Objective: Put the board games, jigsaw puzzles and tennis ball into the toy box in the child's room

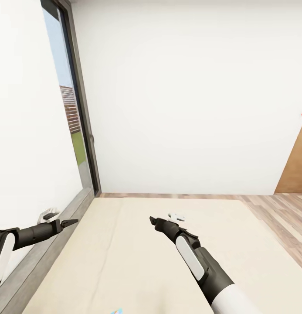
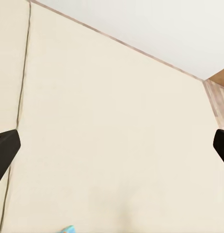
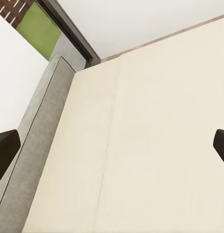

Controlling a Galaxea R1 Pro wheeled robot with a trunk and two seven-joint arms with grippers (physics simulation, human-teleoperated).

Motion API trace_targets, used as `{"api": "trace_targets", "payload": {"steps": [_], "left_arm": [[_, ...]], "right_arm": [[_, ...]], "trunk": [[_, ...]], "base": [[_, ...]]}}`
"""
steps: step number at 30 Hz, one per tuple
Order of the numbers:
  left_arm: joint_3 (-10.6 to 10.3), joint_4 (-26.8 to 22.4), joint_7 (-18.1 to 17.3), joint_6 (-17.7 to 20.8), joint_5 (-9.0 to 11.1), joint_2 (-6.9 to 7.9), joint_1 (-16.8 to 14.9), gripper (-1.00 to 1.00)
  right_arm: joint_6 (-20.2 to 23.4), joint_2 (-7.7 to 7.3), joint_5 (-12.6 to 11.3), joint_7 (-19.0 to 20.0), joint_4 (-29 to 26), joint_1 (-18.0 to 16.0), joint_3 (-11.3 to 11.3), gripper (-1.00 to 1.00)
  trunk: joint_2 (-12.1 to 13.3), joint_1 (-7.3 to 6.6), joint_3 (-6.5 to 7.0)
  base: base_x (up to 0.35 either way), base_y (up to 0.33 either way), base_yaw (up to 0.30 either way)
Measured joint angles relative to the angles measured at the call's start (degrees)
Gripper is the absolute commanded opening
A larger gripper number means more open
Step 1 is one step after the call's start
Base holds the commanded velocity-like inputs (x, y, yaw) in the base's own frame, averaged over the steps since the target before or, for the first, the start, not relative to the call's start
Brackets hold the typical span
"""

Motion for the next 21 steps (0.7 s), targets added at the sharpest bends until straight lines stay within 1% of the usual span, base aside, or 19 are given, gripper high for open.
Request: {"api": "trace_targets", "payload": {"steps": [11,13,14,16,21], "left_arm": [[-0.2,0.9,0.5,-0.1,0.0,-0.02,0.0,1.0],[-1.2,2.5,0.7,-0.3,-0.1,0.0,0.0,1.0],[-2.3,4.1,1.0,-0.6,-0.2,0.02,0.0,1.0],[-3.6,5.9,1.3,-1.2,-0.3,0.04,0.0,1.0],[-6.9,10.8,3.3,-4.1,-0.5,0.0,-0.2,1.0]], "right_arm": [[0.0,0.0,0.2,0.0,-0.4,0.0,0.0,1.0],[0.2,-0.03,0.2,-0.1,-1.6,0.0,0.1,1.0],[0.5,-0.05,0.2,-0.3,-2.8,0.0,0.4,1.0],[1.1,-0.09,0.3,-0.4,-4.4,0.0,0.9,1.0],[4.7,-0.18,0.6,-1.0,-9.2,0.0,2.7,1.0]], "trunk": [[0.0,0.0,0.0],[0.0,0.0,0.0],[0.0,0.0,0.0],[0.0,0.0,0.0],[0.0,0.0,0.0]], "base": [[0.0,0.005,0.0],[0.0,0.0,0.0],[0.0,0.0,0.0],[0.0,0.0,0.0],[0.0,0.0,0.0]]}}
